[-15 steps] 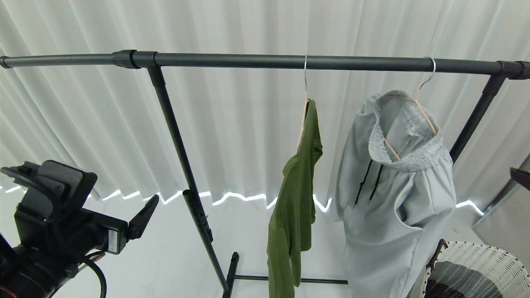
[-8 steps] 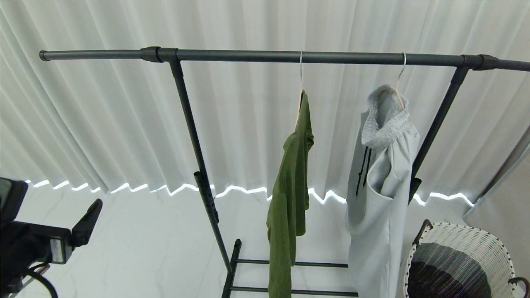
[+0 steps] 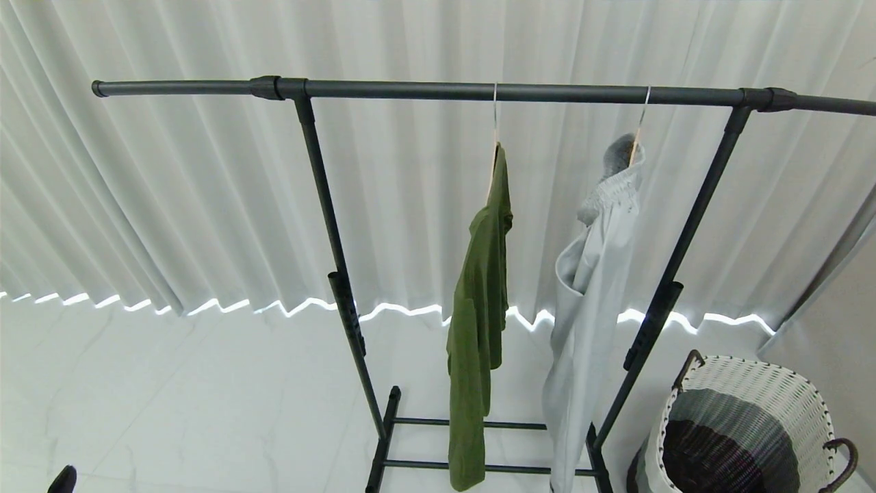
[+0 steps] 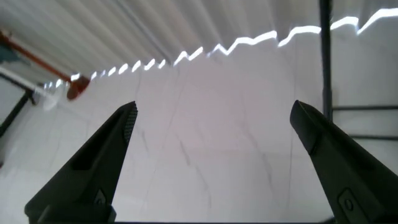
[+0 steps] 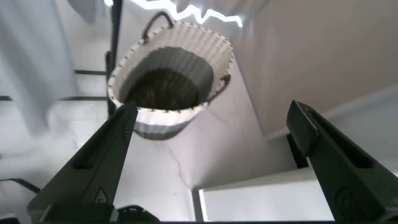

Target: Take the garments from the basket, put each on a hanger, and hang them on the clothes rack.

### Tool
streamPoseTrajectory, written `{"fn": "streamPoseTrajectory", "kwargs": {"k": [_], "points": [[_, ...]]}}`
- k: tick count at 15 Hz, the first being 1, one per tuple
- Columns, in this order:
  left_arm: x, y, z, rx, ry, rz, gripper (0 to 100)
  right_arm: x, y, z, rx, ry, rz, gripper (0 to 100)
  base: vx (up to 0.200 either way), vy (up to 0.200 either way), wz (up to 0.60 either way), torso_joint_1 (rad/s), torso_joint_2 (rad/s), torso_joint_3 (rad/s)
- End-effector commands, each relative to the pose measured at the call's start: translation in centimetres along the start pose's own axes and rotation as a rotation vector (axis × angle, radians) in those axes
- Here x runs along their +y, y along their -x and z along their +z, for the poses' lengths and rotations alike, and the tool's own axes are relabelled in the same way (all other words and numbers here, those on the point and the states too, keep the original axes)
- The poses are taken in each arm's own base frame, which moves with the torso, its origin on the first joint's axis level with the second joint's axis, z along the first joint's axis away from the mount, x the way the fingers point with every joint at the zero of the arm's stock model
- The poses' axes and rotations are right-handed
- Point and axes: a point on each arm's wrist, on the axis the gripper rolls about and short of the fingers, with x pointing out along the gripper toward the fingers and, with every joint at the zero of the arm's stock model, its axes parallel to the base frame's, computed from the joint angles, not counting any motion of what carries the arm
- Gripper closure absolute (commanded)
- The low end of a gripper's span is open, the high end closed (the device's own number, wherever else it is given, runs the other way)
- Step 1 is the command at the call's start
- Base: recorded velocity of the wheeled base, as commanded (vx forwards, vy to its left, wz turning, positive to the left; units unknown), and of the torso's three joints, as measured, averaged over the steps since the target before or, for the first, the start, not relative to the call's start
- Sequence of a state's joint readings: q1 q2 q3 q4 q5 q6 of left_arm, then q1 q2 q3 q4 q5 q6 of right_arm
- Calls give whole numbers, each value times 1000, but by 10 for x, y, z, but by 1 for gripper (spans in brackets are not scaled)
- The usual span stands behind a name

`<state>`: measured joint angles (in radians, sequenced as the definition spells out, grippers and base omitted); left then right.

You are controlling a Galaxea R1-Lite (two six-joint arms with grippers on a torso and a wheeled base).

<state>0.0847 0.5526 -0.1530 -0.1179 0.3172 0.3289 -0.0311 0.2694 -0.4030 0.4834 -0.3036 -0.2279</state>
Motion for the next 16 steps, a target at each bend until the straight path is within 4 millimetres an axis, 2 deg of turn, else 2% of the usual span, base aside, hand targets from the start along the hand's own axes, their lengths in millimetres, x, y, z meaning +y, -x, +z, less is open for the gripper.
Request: {"fn": "streamPoseTrajectory", "kwargs": {"k": [1,3,5,11,15,16], "points": [[2,15,-10,-66,74,52,0,7,2,-36,-38,-13,-32,0,0,0,0,0,0,0],[-5,21,-32,-123,86,22,0,12,-2,-53,-130,-42,6,0,0,0,0,0,0,0],[-11,31,-58,-215,100,29,0,14,-10,-53,-192,-98,-1,0,0,0,0,0,0,0],[-11,32,-59,-218,161,18,0,16,-13,-54,-200,-140,-8,0,0,0,0,0,0,0],[-12,32,-59,-233,169,-14,0,21,-27,-55,-362,-187,-28,0,0,0,0,0,0,0],[-14,32,-59,-254,194,-99,0,21,-26,-51,-408,-197,-7,0,0,0,0,0,0,0]]}}
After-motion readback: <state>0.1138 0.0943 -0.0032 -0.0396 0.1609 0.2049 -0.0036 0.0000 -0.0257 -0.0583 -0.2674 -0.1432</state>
